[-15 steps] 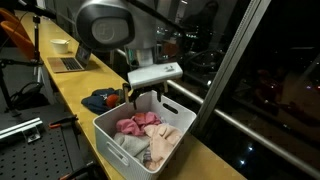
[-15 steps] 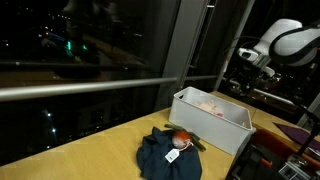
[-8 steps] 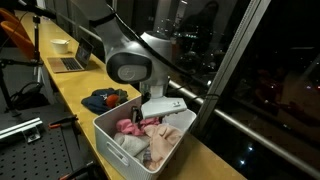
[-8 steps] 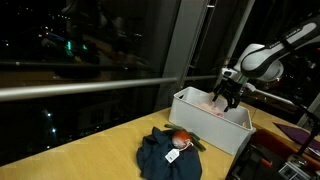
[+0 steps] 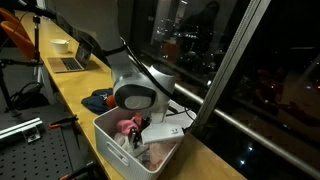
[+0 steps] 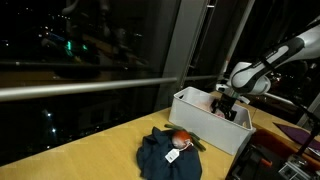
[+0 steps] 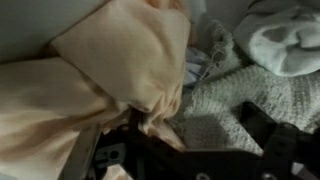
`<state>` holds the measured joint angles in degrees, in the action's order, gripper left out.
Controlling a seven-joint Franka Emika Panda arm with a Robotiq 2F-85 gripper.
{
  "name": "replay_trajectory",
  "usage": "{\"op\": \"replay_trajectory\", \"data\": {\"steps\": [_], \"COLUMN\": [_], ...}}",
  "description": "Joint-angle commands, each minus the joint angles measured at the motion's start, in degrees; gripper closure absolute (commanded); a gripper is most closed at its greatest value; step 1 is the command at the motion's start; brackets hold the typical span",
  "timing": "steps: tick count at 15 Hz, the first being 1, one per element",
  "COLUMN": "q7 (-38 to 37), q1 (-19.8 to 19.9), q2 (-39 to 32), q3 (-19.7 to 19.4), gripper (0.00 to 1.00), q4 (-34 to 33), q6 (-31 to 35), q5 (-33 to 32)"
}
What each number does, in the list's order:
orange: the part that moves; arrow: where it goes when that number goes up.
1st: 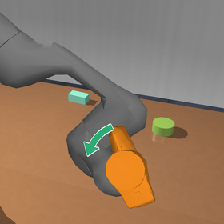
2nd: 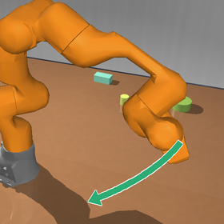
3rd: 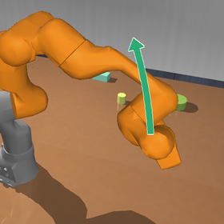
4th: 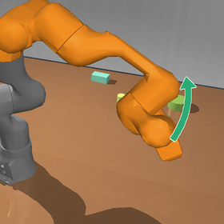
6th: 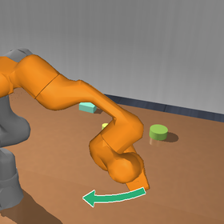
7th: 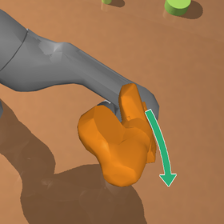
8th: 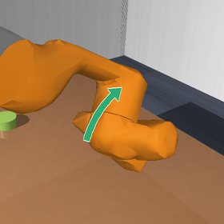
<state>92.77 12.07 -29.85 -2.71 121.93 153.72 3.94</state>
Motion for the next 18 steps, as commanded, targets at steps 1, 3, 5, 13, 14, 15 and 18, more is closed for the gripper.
{"op": "replay_trajectory", "data": {"steps": [1,3,5,13,14,15,18], "q7": [-1.9,-2.5,-2.7,-2.2,-2.7,-3.1,-3.9], "q1": [1.2,1.1,1.4,2.8,2.5,2.2,1.2], "q2": [-2.9,-3.3,-3.5,-1.0,0.6,2.4,10.2], "q3": [1.2,1.4,1.7,1.8,1.4,1.0,0.2], "gripper": [0.0,0.17,0.32,0.94,0.99,1.0,0.97], "q4": [-3.3,-3.7,-3.9,-2.9,-2.0,-0.9,2.9], "q6": [-0.5,-0.3,-0.3,-1.2,-1.8,-2.3,-4.9], "q5": [-3.0,-4.0,-4.7,-4.9,-5.3,-5.7,-7.4]}}
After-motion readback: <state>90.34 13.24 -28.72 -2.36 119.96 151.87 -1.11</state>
